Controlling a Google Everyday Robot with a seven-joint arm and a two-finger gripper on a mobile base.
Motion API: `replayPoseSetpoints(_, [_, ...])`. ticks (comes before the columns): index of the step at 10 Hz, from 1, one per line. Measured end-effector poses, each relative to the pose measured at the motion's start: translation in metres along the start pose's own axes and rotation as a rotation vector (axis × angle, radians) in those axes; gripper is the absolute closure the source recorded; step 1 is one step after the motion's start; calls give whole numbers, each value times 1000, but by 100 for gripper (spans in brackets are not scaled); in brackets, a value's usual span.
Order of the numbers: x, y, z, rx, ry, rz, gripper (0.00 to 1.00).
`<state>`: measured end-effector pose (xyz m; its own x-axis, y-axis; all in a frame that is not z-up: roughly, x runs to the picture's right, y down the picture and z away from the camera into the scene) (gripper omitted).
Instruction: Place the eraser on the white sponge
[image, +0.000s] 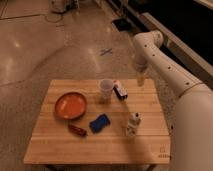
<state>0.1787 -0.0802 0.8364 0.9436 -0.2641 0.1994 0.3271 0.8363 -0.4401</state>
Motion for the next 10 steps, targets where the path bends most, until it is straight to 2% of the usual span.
replayPoseSetpoints(7, [0,-1,0,1,0,-1,20])
replayPoseSetpoints(9, [-6,-5,11,-10,-12,-37,20])
replayPoseSetpoints(10, [-16,-16,32,-20,-35,-105,20])
